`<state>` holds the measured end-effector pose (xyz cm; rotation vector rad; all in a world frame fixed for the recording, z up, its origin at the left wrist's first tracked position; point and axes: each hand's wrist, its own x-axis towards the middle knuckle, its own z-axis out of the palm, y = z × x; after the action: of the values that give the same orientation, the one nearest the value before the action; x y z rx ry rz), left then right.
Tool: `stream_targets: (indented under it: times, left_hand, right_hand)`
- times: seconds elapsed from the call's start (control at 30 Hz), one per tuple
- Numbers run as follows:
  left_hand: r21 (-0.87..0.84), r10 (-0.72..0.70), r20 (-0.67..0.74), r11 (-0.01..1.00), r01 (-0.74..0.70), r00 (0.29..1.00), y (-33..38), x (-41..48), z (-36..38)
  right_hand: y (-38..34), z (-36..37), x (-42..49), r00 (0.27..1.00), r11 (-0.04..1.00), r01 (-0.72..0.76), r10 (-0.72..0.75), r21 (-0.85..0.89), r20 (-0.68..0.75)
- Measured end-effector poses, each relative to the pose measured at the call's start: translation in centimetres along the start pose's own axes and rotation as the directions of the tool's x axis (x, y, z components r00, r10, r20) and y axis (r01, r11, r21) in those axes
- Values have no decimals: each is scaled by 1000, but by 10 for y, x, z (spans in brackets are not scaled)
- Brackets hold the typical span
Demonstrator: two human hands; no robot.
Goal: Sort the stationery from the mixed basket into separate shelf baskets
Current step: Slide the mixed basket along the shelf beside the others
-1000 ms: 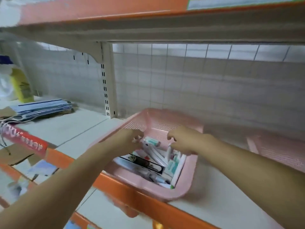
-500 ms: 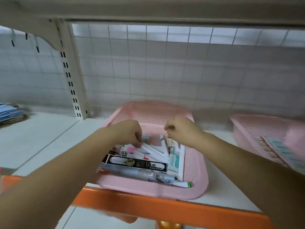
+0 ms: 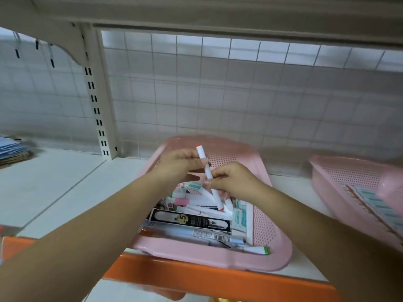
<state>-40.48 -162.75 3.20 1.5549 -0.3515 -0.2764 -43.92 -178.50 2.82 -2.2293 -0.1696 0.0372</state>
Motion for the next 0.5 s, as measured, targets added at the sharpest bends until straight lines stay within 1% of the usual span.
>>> stream_targets:
  times: [0.03,0.07,0.1,0.13,0.17,0.2,0.23,0.27,0.3,0.37,0.4,0.47,0.5]
  left_hand:
    - [-12,5,-9,1000,-5,1000,0,1,2]
    - [-51,9,-51,999,-11,999,2,2,2]
    - [-125,-3,-114,992,-11,994,4,3,2]
    - [-223,-35,-176,975,-5,984,7,4,1]
    - [-318,-71,-223,948,-3,972,8,3,0]
    - [-373,-99,-260,928,-6,961,8,4,-3]
    - [-388,-111,-287,922,-9,952,7,6,-5]
    - [-385,-106,-300,923,-19,948,5,7,-8]
    - [-390,-88,-302,920,-39,949,4,7,-10]
    - [-423,-50,-295,902,-83,954,3,8,-13]
    - [-446,-45,-286,890,-92,957,3,8,-14]
    - [-476,-51,-252,876,-77,966,4,6,-14]
    - [-469,-54,-231,881,-63,971,5,5,-13]
  right_hand:
    - [1,-1,0,999,999,-32,33,27,-26]
    - [2,-3,0,995,997,-73,75,28,-66]
    - [3,-4,0,988,993,-114,112,-13,-109]
    - [5,-5,-1,981,983,-153,139,-100,-135]
    - [5,-4,-1,980,958,-179,153,-224,-129]
    - [5,-3,-2,983,912,-183,162,-367,-89]
    - [4,-1,-3,983,850,-171,181,-499,-28]
    - [3,2,-3,977,795,-152,210,-588,30]
    - [2,4,-4,969,765,-140,235,-629,70]
    - [0,5,-5,965,775,-151,251,-613,80]
    - [-1,4,-5,973,802,-161,227,-575,45]
    - [0,2,-5,989,880,-149,123,-451,-87]
    - [0,1,-6,986,928,-118,67,-354,-153]
